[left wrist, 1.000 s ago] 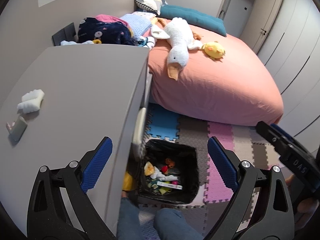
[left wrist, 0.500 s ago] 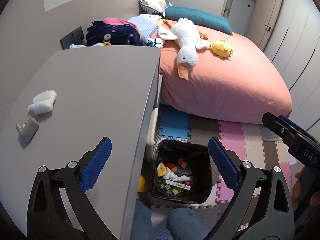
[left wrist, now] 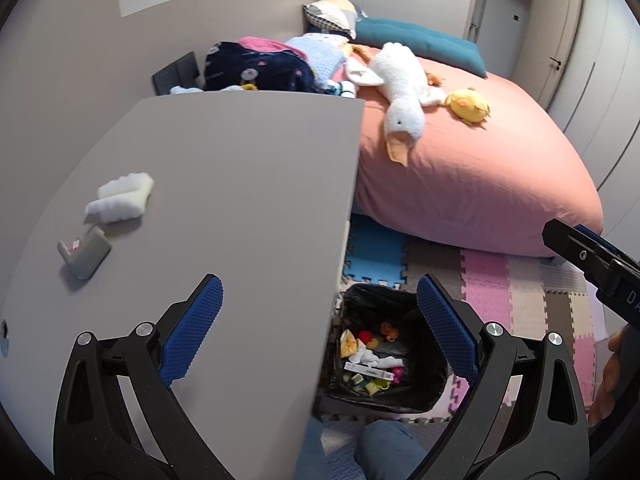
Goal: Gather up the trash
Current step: 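Move both open grippers back over the table toward the foam and corner guard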
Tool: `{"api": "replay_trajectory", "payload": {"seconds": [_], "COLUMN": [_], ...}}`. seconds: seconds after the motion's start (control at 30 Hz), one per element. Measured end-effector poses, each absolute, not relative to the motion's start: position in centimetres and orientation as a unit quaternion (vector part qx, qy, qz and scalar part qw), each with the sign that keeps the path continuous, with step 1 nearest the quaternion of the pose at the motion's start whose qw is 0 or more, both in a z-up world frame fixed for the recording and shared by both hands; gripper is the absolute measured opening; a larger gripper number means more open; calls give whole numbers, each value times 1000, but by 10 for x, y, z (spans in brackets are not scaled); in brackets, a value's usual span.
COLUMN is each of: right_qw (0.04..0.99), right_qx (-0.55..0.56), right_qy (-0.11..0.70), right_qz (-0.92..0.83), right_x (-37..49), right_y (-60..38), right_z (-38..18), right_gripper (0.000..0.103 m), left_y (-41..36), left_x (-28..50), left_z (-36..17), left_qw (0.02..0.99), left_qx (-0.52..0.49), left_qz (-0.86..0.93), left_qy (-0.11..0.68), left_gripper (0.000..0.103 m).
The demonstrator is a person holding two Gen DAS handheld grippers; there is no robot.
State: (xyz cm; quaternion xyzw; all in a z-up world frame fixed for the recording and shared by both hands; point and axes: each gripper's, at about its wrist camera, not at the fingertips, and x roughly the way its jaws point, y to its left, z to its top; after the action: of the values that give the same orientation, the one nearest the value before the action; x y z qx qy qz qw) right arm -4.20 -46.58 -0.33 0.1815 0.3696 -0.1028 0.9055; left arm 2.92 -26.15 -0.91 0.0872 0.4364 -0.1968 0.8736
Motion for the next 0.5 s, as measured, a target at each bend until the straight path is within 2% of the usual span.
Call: {"api": "replay_trajectory", "payload": {"seconds": [0.5], "right_qw": [911], "right_qx": [143], "right_qy": [382], "right_qz": [-51], "right_x": [-2], "right_y": [-405], "right_z": [-8], "right_gripper": [88], "left_y": [-193], "left_x": [51], "left_z": [-19], "left_qw": [883], "left_qx": [60], "left_qz": [-134], "left_qy": [445], "left_gripper": [94]}}
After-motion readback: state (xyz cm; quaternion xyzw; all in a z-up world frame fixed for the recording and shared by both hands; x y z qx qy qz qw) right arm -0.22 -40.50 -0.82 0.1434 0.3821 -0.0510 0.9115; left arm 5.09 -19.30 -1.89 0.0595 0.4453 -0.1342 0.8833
